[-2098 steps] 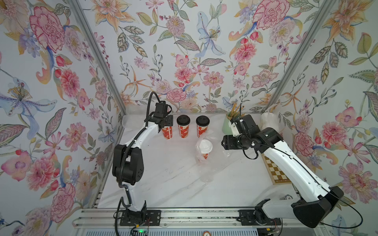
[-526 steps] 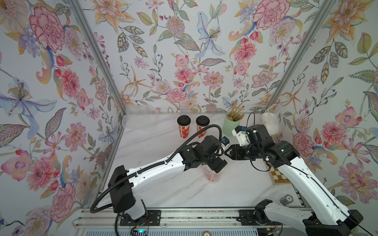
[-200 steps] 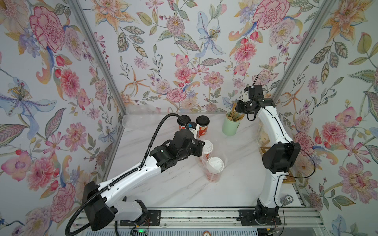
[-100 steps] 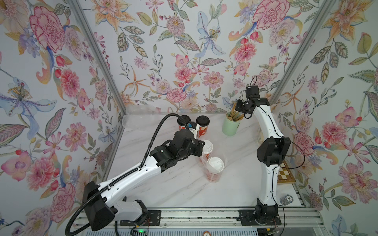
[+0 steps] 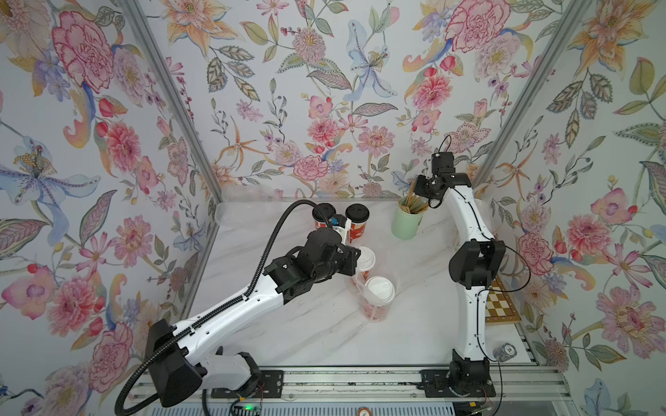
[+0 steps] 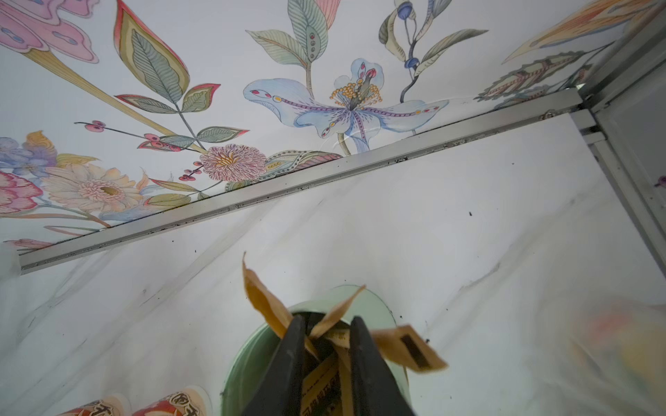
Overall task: Pack milk tea into plastic carrier bags
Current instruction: Pick up the straw from the container.
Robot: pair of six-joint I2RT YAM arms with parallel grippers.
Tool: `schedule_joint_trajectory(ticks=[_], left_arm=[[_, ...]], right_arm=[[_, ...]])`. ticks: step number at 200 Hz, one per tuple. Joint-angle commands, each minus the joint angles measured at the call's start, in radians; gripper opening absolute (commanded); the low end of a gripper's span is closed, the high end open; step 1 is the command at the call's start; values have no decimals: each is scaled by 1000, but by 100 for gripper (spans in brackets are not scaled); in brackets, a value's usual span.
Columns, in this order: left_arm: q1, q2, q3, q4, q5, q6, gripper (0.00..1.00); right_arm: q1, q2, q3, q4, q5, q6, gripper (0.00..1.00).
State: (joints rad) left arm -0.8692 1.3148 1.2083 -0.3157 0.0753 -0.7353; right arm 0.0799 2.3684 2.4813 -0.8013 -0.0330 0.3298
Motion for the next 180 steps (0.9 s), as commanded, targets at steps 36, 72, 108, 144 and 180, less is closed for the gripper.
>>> schedule_joint_trajectory(ticks=[36, 72, 108, 144, 180], left_arm=[[10, -20, -16, 4, -2, -20, 17], [9, -25, -23, 8, -4, -28, 18], [8, -34, -27, 5, -11, -27, 23], [7, -38, -24, 3, -20, -18, 28], [8, -34, -13, 3, -25, -6, 33]], right_arm=[[-12, 34, 23, 70, -57, -6, 21], [-17, 36, 24, 70, -56, -17, 12], [-16, -13, 20, 70, -36, -35, 4], [-10, -111, -18, 69, -10, -59, 0], [17, -231, -77, 69, 54, -99, 0]])
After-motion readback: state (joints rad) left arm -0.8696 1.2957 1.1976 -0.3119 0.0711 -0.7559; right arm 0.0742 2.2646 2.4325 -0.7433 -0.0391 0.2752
